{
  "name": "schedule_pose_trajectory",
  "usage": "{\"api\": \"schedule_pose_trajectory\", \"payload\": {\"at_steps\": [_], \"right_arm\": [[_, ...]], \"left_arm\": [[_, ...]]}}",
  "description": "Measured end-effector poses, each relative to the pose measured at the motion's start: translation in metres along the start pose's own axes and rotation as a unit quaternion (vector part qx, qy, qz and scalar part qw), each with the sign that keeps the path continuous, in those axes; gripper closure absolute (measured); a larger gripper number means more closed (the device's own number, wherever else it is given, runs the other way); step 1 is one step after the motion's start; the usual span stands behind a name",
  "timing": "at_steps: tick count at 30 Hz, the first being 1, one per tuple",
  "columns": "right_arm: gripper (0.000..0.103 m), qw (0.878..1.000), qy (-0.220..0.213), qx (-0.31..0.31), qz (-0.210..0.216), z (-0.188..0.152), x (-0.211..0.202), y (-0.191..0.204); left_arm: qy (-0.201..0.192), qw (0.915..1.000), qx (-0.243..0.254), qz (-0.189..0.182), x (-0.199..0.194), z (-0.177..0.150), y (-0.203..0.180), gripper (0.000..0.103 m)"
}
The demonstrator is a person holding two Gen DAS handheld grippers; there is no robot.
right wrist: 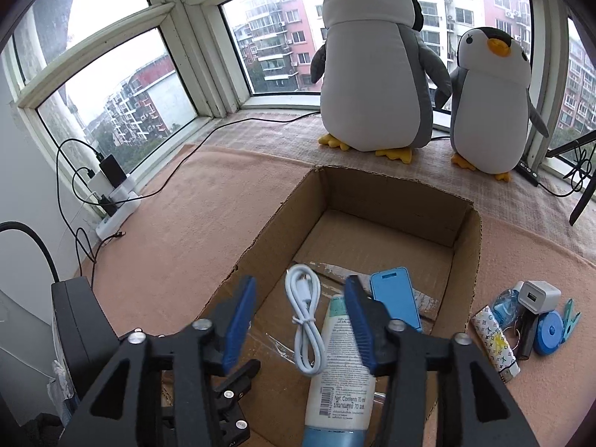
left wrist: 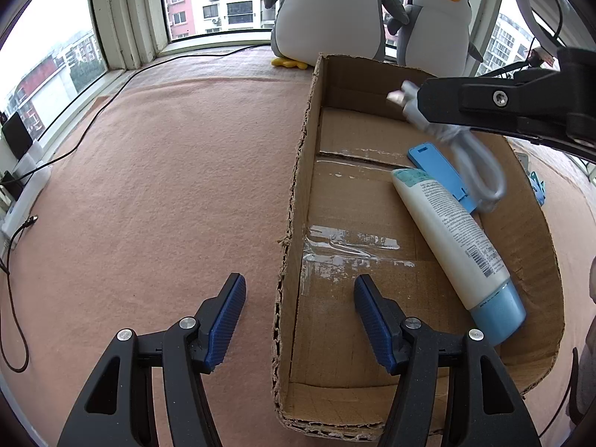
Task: Organize rigid objects
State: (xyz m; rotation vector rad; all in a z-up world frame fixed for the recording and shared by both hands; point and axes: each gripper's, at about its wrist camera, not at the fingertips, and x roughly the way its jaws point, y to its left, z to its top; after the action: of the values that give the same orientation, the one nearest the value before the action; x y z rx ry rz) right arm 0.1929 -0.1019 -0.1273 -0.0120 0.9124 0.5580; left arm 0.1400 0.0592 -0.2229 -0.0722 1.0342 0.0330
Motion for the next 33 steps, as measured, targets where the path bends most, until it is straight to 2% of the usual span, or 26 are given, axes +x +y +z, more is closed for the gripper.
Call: {"api": "schedule_pose_trajectory", "payload": {"at_steps": [1,17,27,33], "right_arm": [[0.04,1.0,-0.004,0.005,-0.005,0.0,-0.001,-0.003],[0.04,0.998,-0.025,0.049,-0.017,-0.001,-0.026,-0.037],[0.039,0.992,-0.045,0.087,-0.082,-0.02,-0.076,-0.098],[0.037,0.986,-0.047,0.125,-0.102,-0.04,-0.097,-0.136]], "left_arm": [[0.0,1.0,-0.001,-0.001,0.0,0.0,0.0,0.038],[-0.001,1.0,0.0,-0.001,0.003,0.001,-0.001,0.038],[-0.001,1.0,0.001,-0.001,0.002,0.0,-0.001,0.038],[-0.001,1.0,0.002,-0.001,0.002,0.001,-0.001,0.038]]}}
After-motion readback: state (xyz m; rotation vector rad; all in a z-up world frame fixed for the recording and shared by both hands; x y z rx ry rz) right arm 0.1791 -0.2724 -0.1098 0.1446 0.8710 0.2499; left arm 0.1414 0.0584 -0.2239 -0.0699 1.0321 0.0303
